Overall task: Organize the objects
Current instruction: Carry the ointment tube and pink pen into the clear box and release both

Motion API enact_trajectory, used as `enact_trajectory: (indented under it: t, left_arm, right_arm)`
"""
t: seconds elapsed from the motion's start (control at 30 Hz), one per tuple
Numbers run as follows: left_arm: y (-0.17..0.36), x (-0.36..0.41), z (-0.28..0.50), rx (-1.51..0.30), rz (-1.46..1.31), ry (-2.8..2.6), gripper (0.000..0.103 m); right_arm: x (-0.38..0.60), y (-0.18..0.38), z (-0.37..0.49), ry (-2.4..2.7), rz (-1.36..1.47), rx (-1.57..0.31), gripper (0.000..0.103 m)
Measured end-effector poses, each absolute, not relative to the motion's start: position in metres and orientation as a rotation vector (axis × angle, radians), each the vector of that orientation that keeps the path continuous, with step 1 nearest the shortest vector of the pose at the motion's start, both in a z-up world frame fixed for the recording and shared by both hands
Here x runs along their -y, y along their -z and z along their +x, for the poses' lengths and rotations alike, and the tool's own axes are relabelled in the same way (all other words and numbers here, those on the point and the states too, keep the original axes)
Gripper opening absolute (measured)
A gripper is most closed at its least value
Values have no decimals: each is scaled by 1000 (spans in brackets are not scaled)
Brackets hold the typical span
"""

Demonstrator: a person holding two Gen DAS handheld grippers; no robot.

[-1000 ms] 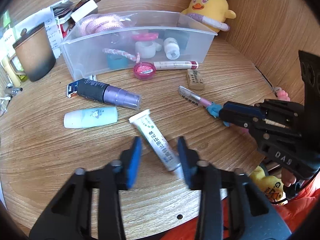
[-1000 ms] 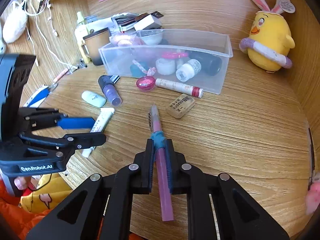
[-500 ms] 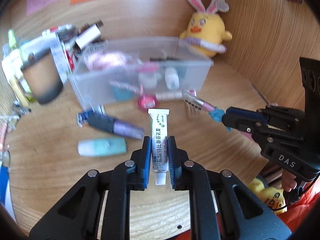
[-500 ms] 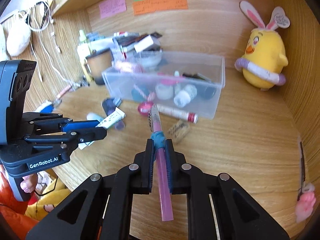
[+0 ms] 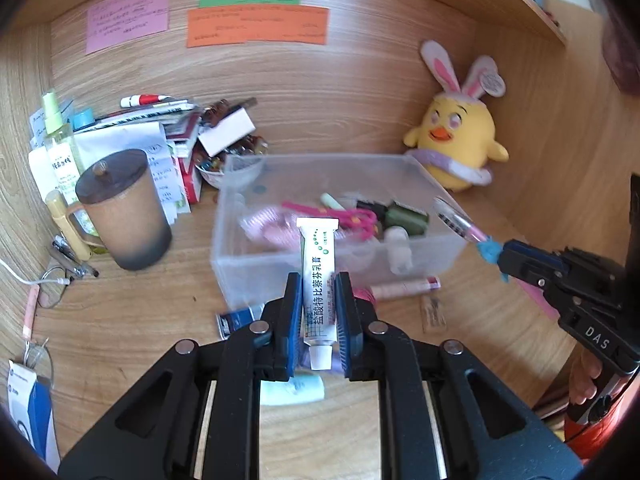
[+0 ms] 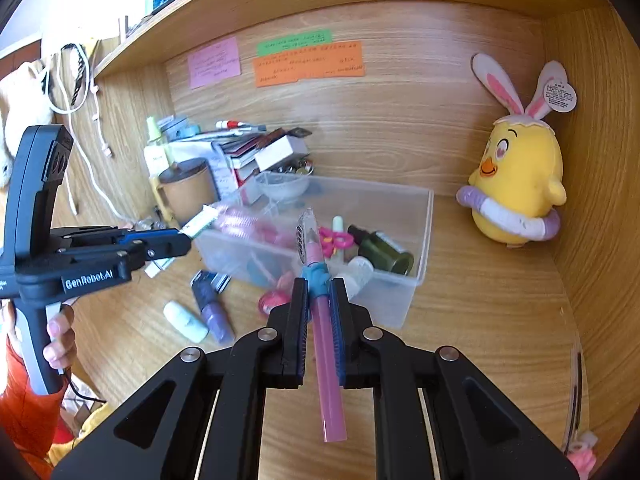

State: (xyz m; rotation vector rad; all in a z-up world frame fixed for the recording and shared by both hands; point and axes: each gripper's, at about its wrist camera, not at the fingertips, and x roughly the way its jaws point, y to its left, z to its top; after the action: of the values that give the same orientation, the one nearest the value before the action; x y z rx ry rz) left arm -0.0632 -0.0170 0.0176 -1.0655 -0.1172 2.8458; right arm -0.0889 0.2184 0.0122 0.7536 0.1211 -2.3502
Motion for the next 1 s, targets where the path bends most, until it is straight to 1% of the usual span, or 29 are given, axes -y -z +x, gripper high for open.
enact_trajectory:
  t: [0.1,0.3,0.57,0.83,1.0]
  left_arm:
    - [-23,25,-75,126,-1073,-2852,15]
    - [-28,29,-108,140,-1127,-2808,15]
    - [-25,19,-144,83,-1182,-2780,15]
    - [-17,8,-162,42,-1229,-2727,15]
    - [-17,9,-162,69,-1230,-2707,15]
  right_arm:
    - [-214,-13,-101,2344,757,-112,10]
    - [-198,-8,-129,2353,788,-165,10]
    - [-183,2,-169,2317,877,-150,10]
    - [-161,16,-188,2278,943,-192,10]
    - [-158,20,-191,2285,958,-211,10]
